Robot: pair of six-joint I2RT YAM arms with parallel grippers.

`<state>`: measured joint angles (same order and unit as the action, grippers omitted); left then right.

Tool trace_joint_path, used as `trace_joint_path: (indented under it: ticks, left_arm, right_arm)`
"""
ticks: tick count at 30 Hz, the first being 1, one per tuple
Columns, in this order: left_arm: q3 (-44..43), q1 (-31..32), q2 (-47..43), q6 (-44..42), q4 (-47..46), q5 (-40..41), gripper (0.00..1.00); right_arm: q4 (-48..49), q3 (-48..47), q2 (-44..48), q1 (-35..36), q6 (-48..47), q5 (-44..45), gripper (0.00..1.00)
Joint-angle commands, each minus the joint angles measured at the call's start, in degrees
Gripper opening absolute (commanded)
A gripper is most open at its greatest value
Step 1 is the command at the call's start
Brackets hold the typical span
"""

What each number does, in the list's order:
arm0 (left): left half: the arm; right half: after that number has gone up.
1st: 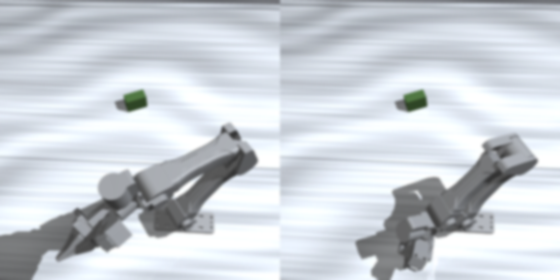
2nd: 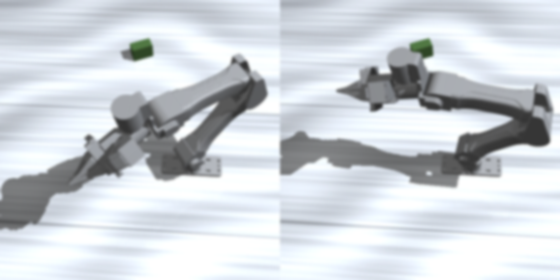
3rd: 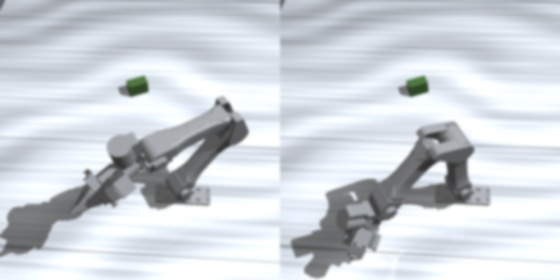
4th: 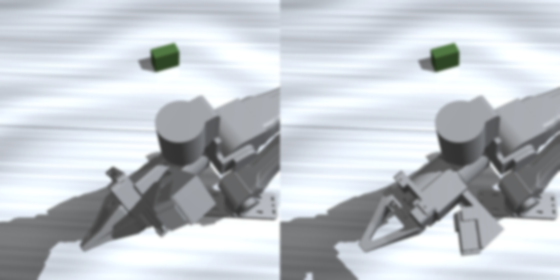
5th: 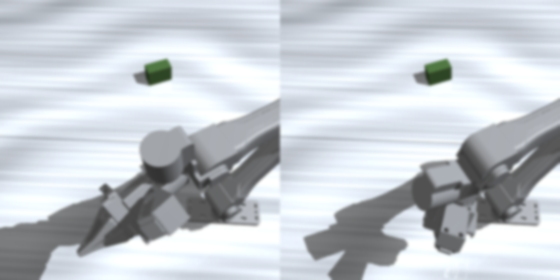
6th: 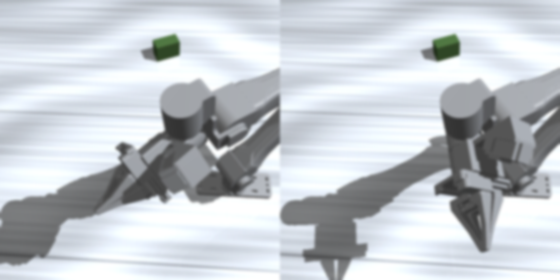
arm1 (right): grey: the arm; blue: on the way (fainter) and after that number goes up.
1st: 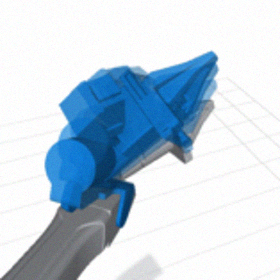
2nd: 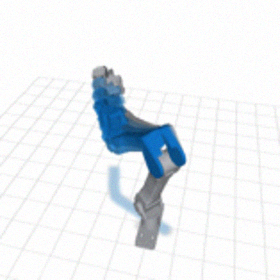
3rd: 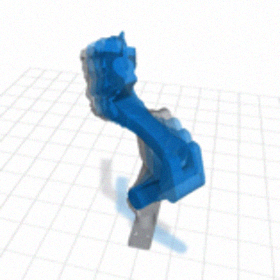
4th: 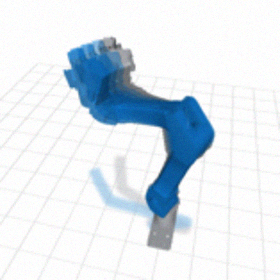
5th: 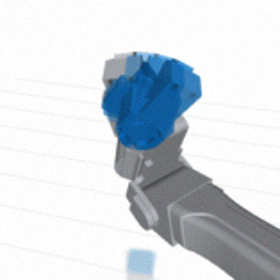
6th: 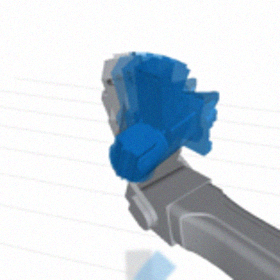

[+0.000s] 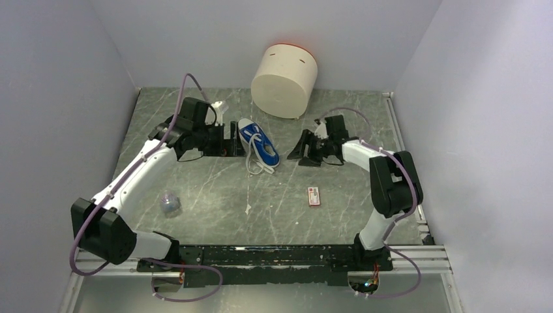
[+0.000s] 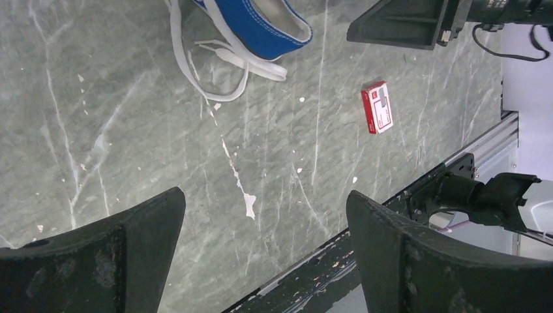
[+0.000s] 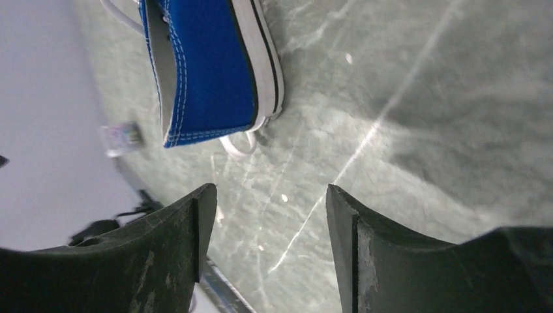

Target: Tie the shoes

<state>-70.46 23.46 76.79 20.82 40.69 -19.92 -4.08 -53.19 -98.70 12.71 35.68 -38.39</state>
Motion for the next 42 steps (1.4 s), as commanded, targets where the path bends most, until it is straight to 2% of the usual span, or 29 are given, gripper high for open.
trace_joint_path:
  ticks: [1,3,7,11,14,17,20,23,25,29,31,38,42]
  left_arm:
    - [1.09,-0.93,3.12,2.55,-2.22,-0.11,0.98]
    - [1.96,-2.86,5.63,3.77,-3.63,-1.93,0.98]
    - [4.66,-5.96,11.05,6.30,-11.00,-9.77,0.87]
    - [4.71,-6.02,17.55,6.25,-13.70,-10.24,0.81]
    - [3.67,-5.91,21.58,5.61,-14.07,-10.80,0.77]
    - [3.74,-5.80,23.86,5.34,-14.95,-11.74,0.78]
    - [3.94,-5.81,26.03,4.52,-14.27,-11.12,0.81]
    - [4.20,-5.80,27.56,3.83,-13.65,-10.86,0.83]
    - [4.47,-5.80,27.56,3.73,-13.13,-10.61,0.82]
    - [6.73,-6.11,22.42,3.56,-11.90,-7.01,0.82]
    - [7.37,-6.52,17.48,3.41,-9.89,-3.71,0.83]
    - [7.69,-7.03,0.34,4.44,0.17,7.76,0.86]
    - [9.15,-7.11,-7.68,5.28,3.07,10.75,0.88]
  right_arm:
    - [-16.19,-10.45,-2.99,6.45,-17.72,9.39,0.67]
    - [-18.77,-16.24,-4.93,8.78,-19.44,12.08,0.69]
    - [-23.04,-26.31,-10.64,12.31,-19.83,17.36,0.70]
    - [-27.57,-34.95,-17.05,16.57,-21.00,26.03,0.68]
    - [-32.44,-41.76,-21.64,19.87,-23.01,34.21,0.56]
    - [-35.05,-44.82,-24.50,22.26,-25.92,36.25,0.48]
    - [-36.12,-43.59,-25.20,24.41,-26.50,39.58,0.44]
    - [-35.84,-39.15,-22.50,25.07,-25.11,43.36,0.28]
    - [-35.25,-34.81,-19.58,25.10,-24.02,42.15,0.20]
    - [-34.46,-28.91,-14.25,26.76,-21.48,36.12,0.04]
    - [-33.98,-27.40,-12.53,29.70,-20.55,34.55,0.00]
    - [-34.71,-29.03,-10.46,41.29,-9.89,32.35,0.00]
    - [-34.83,-25.98,-5.68,45.31,-3.14,40.38,0.00]
